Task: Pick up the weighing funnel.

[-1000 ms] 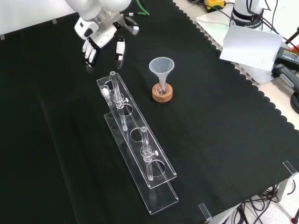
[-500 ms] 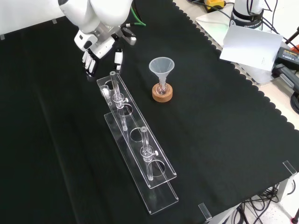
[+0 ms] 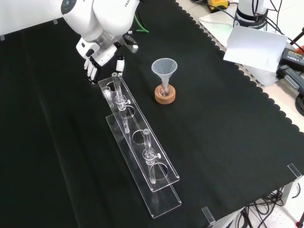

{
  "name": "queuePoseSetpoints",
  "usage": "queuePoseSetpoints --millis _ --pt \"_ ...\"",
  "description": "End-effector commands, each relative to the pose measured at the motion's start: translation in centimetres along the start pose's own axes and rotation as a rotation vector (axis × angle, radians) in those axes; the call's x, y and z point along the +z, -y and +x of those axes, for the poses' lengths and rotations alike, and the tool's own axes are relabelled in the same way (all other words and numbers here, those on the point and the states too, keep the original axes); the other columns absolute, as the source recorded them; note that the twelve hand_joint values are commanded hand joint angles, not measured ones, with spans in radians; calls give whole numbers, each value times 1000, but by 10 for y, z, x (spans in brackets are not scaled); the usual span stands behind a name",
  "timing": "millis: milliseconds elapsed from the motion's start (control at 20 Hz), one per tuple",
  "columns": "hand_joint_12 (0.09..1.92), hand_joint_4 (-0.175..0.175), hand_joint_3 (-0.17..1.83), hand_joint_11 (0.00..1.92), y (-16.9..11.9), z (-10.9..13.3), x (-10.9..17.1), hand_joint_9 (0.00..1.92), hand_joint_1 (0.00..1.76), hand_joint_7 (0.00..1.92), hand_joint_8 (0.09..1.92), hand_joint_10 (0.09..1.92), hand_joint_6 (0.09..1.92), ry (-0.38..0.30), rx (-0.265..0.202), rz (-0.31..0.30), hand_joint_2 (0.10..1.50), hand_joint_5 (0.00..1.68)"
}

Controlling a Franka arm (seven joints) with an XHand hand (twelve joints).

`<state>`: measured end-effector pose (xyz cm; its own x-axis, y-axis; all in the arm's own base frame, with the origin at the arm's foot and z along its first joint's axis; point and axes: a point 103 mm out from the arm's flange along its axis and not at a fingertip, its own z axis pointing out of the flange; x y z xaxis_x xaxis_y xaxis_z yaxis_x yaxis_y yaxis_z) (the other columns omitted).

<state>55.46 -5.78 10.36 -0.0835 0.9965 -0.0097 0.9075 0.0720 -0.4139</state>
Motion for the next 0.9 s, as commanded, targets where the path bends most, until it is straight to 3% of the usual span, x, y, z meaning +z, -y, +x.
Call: queuePoseSetpoints --millis 50,500,900 --pt "1248 1 -175 506 -8 0 12 727 926 517 641 512 641 10 18 -12 925 689" --pt "1221 -3 -175 548 -14 0 22 760 947 537 643 499 710 18 29 -41 929 724" --pt "1234 -30 -175 500 -14 3 24 700 937 451 661 490 721 8 20 -66 922 505"
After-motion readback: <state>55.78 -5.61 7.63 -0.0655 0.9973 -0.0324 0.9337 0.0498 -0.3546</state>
